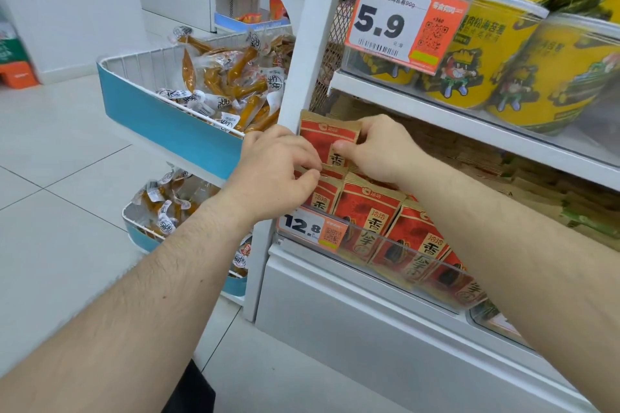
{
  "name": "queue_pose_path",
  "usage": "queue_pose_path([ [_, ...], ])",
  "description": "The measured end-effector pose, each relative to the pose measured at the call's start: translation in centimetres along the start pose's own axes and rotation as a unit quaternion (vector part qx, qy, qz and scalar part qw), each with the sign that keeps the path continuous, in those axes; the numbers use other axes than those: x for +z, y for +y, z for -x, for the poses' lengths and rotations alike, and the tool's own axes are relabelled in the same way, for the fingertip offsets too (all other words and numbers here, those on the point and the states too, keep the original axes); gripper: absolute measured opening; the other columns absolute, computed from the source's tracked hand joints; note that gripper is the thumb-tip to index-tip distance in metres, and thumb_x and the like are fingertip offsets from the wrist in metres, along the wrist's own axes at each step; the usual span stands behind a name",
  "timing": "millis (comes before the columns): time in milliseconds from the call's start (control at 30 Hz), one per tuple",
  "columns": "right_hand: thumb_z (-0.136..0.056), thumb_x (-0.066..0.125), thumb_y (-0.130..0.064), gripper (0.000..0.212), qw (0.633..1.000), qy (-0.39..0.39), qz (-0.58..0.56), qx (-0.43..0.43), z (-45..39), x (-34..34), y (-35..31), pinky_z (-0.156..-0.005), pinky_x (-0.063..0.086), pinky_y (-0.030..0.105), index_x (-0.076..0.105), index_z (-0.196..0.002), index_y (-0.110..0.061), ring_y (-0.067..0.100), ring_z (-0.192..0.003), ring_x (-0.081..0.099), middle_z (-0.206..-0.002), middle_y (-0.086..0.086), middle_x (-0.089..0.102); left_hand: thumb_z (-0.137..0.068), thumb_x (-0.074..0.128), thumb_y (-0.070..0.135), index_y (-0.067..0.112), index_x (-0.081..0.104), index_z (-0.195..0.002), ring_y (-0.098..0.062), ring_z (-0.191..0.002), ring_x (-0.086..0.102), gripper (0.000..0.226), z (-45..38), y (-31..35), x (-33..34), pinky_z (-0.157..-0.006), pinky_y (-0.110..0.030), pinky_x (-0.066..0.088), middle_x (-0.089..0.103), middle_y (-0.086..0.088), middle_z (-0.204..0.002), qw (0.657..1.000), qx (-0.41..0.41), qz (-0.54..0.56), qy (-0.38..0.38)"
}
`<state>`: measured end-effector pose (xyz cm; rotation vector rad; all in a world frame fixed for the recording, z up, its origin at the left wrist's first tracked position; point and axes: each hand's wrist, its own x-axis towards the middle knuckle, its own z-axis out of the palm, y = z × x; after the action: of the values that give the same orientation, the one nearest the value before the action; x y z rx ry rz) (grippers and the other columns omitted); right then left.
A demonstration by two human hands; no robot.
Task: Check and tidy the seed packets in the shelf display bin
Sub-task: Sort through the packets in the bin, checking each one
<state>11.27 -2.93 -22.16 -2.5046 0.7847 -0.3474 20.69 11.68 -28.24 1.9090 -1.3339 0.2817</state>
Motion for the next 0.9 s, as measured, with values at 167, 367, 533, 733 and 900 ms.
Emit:
queue_pose_path([
  [167,-0.085,0.071,-0.034,0.026,0.999,0.022,0.041,-0.028,-1.7,0.1,0.0,-0.075,0.039,0.024,0.062,-0.105,-0.021,0.014,-0.087,0.058,-0.091,-0.007,0.062,-0.082,0.061,0.018,0.016,0.076,-0.08,-0.019,-0.094,0.061,0.016,0.2,0.2,-1.4,-0.088,-0.039,0.037,0.068,0.014,-0.088,0.991,0.067,0.023,0.116],
  [367,-0.081,0.068,-0.024,0.021,0.983,-0.045,0.177,0.018,-3.2,0.9,0.1,-0.078,0.058,0.039,0.074,-0.093,-0.008,0.019,-0.076,0.063,-0.088,0.007,0.073,-0.088,0.061,-0.002,-0.003,0.073,-0.087,-0.021,-0.088,0.061,0.011,0.6,0.3,-3.3,-0.083,-0.026,0.05,0.067,-0.013,-0.091,0.934,0.093,0.026,0.344],
  [533,-0.076,0.072,-0.022,0.021,0.955,-0.047,0.294,-0.006,-3.4,0.8,-2.2,-0.063,0.054,0.033,0.06,-0.092,-0.013,0.02,-0.073,0.06,-0.08,0.001,0.061,-0.085,0.055,-0.014,-0.006,0.069,-0.088,-0.02,-0.092,0.055,0.016,1.1,0.0,-4.7,-0.088,-0.014,0.041,0.061,-0.021,-0.092,0.903,0.055,0.013,0.425],
  [733,-0.08,0.063,-0.019,0.022,0.887,0.021,0.431,-0.164,-2.2,2.4,-3.3,-0.076,0.041,0.037,0.049,-0.096,-0.017,0.03,-0.095,0.062,-0.1,0.008,0.063,-0.079,0.047,-0.013,-0.002,0.061,-0.083,-0.023,-0.092,0.05,0.019,1.8,-1.5,-6.5,-0.085,-0.02,0.038,0.055,-0.012,-0.09,0.893,-0.027,0.0,0.449],
  [900,-0.083,0.058,-0.019,0.006,0.893,-0.052,0.433,-0.114,-2.2,2.5,-3.6,-0.069,0.043,0.036,0.057,-0.088,-0.016,0.029,-0.087,0.059,-0.083,0.003,0.052,-0.082,0.045,-0.008,0.012,0.058,-0.083,-0.018,-0.092,0.049,0.024,2.2,-1.8,-5.7,-0.081,-0.019,0.038,0.05,0.004,-0.091,0.939,-0.08,0.03,0.334],
])
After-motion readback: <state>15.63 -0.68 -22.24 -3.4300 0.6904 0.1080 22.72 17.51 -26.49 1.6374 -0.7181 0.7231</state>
